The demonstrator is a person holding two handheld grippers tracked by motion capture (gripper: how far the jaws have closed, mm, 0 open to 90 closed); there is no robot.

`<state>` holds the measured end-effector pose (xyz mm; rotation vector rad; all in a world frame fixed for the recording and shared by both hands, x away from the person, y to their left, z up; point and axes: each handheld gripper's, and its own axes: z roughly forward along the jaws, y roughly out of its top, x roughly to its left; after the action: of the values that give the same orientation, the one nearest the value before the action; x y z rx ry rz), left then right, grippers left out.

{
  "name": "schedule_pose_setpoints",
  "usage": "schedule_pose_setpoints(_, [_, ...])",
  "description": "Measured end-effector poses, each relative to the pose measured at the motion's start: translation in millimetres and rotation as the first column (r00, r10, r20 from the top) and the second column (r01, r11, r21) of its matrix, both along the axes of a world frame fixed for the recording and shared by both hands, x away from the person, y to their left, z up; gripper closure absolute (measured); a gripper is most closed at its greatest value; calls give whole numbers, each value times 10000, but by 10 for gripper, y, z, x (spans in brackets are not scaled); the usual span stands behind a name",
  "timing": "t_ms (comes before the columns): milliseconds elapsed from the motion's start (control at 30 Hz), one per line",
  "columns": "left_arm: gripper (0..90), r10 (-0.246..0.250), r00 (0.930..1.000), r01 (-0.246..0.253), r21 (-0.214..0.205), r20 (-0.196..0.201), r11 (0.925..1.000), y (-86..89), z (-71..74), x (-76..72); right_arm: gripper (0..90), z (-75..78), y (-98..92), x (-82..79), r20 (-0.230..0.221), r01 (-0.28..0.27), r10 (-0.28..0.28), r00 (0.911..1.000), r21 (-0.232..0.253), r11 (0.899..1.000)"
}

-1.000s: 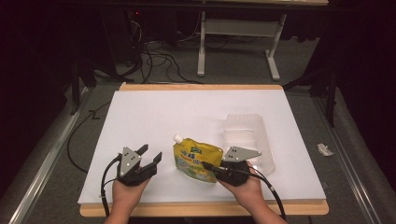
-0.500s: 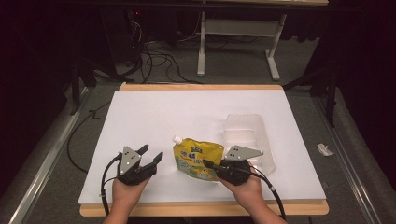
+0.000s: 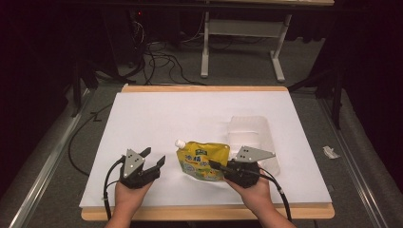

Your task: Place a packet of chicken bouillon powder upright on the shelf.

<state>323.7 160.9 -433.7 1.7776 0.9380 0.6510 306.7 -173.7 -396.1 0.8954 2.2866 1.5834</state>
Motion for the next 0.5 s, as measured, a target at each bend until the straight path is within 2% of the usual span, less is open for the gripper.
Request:
schedule_pose_setpoints(267, [366,-143,9999,143,-195,12,9997,22,9,-12,900,101,-32,-6,225,-179,171,9996,343,9993])
schedule_pose_setpoints(400, [363,-108,9999,108,-127,-24,9999,18,5,-13,900,137,-45,-6,201,-190,180,9996,491,9986])
schedule_pose_setpoints(500, [363,-104,9999,103,-152,-68,9998,17,4,-21,900,202,-72,-13,385,-224,200,9991,638,9977])
